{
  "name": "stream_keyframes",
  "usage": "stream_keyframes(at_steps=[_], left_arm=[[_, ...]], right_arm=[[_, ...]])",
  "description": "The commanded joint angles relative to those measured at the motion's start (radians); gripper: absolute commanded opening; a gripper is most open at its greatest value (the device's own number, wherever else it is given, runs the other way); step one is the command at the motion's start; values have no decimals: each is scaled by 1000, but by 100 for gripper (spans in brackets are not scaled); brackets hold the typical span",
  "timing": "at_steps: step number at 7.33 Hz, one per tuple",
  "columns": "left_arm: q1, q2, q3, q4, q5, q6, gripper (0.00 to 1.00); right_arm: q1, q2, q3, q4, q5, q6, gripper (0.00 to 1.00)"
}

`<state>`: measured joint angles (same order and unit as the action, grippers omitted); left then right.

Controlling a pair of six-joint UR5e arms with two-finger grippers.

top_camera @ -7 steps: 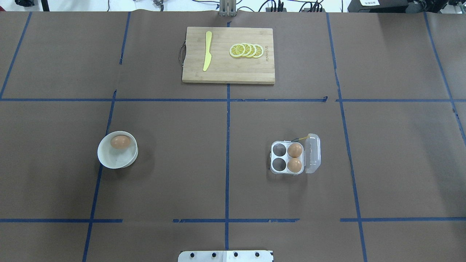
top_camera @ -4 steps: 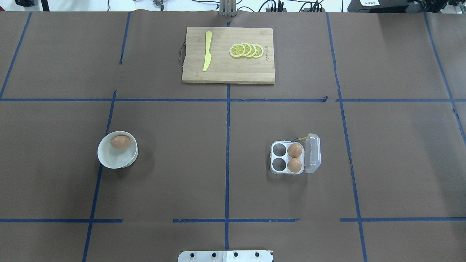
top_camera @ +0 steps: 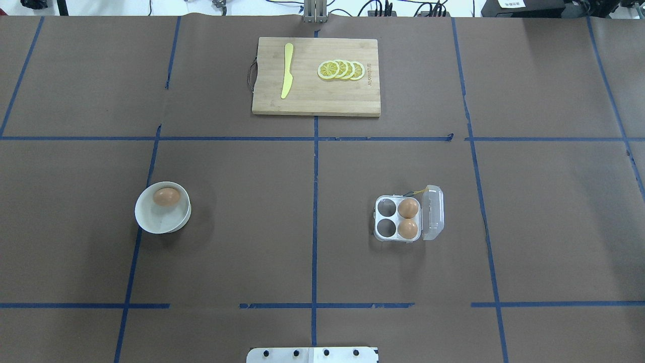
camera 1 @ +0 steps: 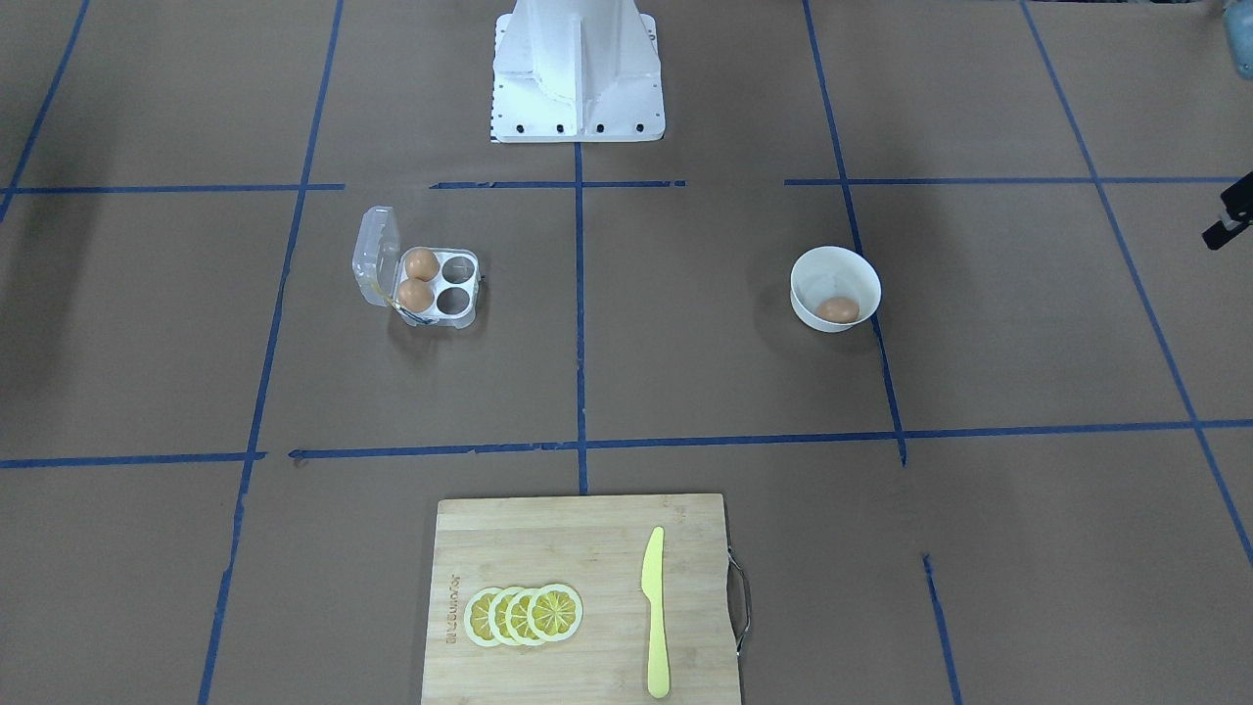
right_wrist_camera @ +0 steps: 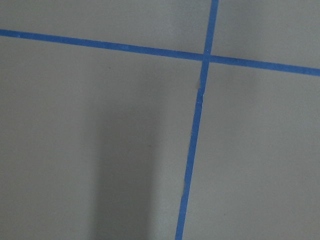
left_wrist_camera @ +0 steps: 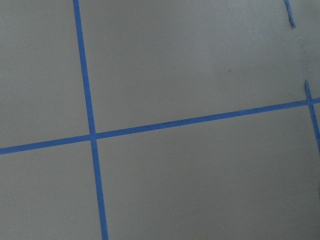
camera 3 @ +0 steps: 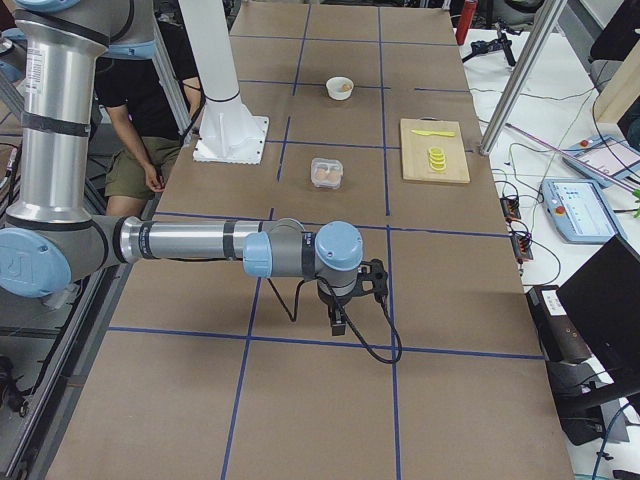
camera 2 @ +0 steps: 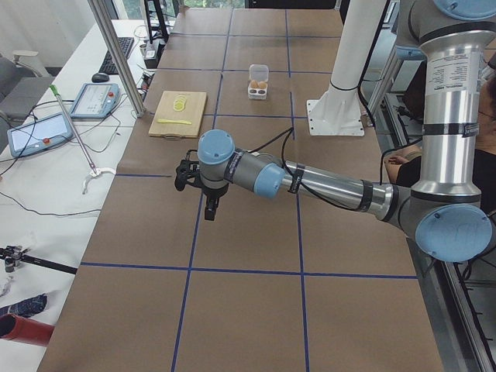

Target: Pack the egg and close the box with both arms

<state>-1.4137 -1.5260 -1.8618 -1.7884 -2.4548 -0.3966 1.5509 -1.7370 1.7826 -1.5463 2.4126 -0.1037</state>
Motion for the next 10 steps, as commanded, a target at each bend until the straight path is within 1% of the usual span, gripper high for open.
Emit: stream_keyframes(at_steps=[1,2,3,4,5,6,7,8,9,10], left_arm=[[135,4,-23,-234,-1,-433,100],[181,6,-22,-347,-1,-649,100],[208,6,-20,-478,5,-915,100],[258,4,-25,-562,54,-1150,99],[310,4,-46,-569,124,-1300,99],[402,0,-66,-569,236,-1467,99],[444,-2,-72,-568,288,-1539,99],[467,-3,-74,-562,301,-1576,99],[514,-6,-74,-545,374,-1646,99],[559,-41,-89,-452,417,-1703,99]], right_arm=[[-2,-10,-8,94,5,9,100],[-2,-10,-8,94,6,9,100],[-2,-10,-9,97,3,-2,100],[-2,-12,-11,97,3,-2,100],[-2,-10,-11,97,3,-7,100],[-2,-10,-8,98,3,-7,100],[-2,-10,-8,98,3,-8,100],[-2,-10,-9,97,3,-8,100],[-2,-10,-9,97,3,-8,100],[-3,-10,-11,97,3,-8,100]])
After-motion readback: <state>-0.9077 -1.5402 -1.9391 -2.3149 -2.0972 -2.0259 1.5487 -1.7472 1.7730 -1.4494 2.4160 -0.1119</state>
